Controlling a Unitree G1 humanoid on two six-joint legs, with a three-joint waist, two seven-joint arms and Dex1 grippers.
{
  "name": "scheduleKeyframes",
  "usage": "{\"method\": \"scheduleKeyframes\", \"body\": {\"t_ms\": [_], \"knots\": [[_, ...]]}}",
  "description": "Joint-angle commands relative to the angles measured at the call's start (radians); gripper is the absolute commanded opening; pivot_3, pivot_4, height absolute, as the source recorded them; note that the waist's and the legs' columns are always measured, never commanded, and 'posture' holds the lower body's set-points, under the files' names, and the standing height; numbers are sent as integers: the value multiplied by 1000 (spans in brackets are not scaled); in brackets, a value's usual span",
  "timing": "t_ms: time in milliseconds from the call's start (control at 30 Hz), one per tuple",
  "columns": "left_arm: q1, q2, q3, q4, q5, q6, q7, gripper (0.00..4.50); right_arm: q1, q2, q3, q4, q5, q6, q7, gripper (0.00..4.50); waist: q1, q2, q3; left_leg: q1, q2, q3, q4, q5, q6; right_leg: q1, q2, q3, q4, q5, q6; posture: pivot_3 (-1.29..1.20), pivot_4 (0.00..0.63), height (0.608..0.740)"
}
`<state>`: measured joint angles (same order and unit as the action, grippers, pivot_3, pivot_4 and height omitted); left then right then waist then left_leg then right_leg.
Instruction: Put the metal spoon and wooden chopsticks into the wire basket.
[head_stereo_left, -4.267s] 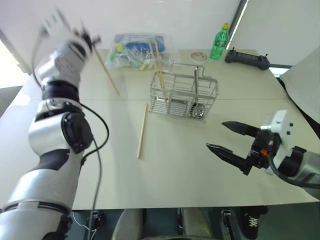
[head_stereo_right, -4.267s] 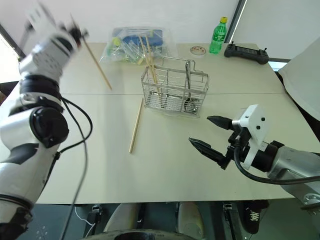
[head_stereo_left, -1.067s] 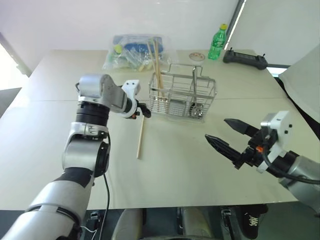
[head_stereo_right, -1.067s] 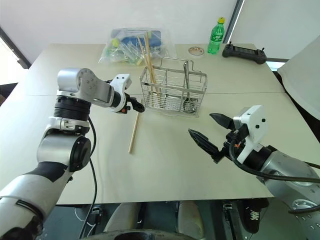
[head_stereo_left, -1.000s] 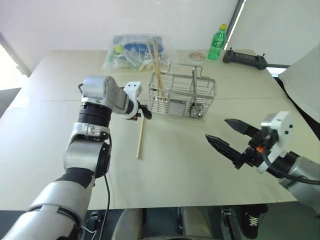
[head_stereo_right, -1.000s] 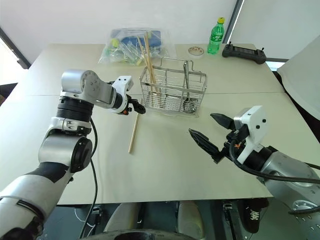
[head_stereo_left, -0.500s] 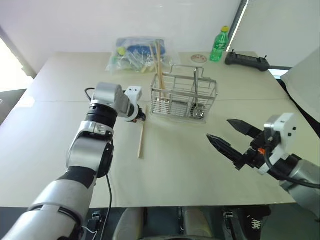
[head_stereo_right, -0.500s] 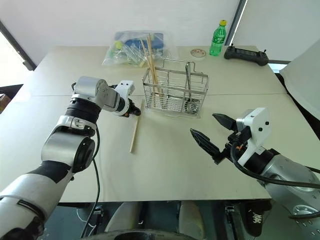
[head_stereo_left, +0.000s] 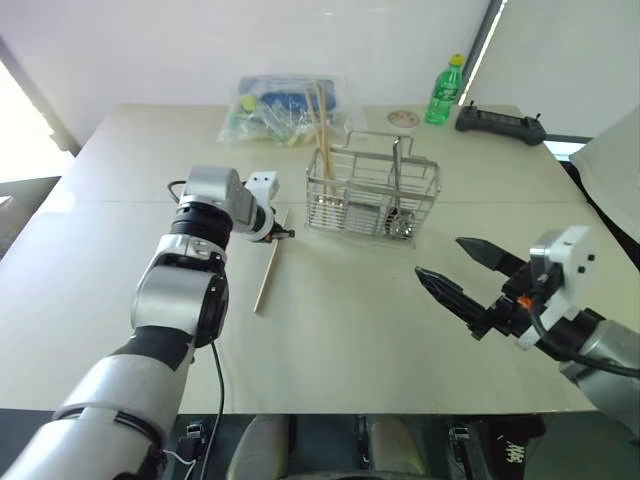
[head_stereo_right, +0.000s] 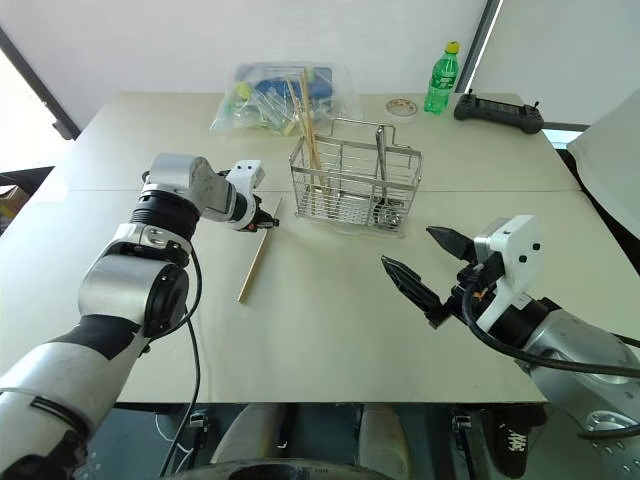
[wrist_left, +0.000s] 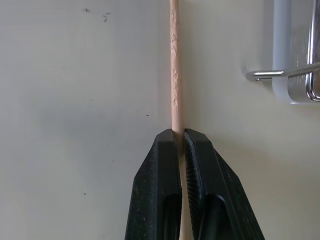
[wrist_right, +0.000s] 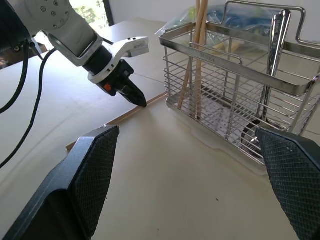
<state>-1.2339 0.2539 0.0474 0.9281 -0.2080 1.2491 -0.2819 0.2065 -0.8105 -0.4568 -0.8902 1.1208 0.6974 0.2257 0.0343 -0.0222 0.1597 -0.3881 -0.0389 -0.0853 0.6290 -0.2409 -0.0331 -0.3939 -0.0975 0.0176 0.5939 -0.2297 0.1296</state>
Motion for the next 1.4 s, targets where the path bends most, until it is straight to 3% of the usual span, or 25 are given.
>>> {"method": "scheduleKeyframes", "body": {"t_ms": [33,400,633,800,1000,1200,1400], "knots": [[-60,71,100,-22,-26,-12,16,52,-4,-8,-30,-9,1,-20,14,4500,-7,-2,1,-1,0,0,0,0,0,-1,0,0,0,1,0,0,150,726],[-79,211,409,-164,-215,-458,-98,52,-63,-41,-7,39,7,-6,49,4500,-21,-6,4,-4,1,0,-3,0,0,-4,-1,0,0,4,0,0,150,726],[-65,202,480,-411,-390,-544,-243,52,-95,-48,5,61,8,8,71,4500,-21,-6,4,-3,1,0,-2,0,0,-4,-1,0,-1,4,0,0,150,726],[-83,155,404,-577,-435,-576,-280,52,-109,-47,10,67,8,17,75,4500,-18,-6,4,-3,1,0,-2,0,0,-3,-1,0,0,3,-2,0,150,726],[2,51,209,-719,-357,-700,-334,52,-116,-44,12,57,15,21,63,4500,-20,-6,4,-2,1,0,1,0,0,0,-1,1,-2,2,-4,0,150,726],[101,4,77,-746,-282,-810,-376,52,-105,-48,-29,39,24,17,39,4500,-24,-5,4,-2,1,1,-1,0,0,-2,0,2,-1,2,-5,0,150,726],[152,-15,53,-710,-226,-912,-354,52,-80,-45,-78,34,36,11,19,4500,-20,-5,4,-3,1,1,0,0,1,-2,1,2,-1,2,-5,0,150,726]]}}
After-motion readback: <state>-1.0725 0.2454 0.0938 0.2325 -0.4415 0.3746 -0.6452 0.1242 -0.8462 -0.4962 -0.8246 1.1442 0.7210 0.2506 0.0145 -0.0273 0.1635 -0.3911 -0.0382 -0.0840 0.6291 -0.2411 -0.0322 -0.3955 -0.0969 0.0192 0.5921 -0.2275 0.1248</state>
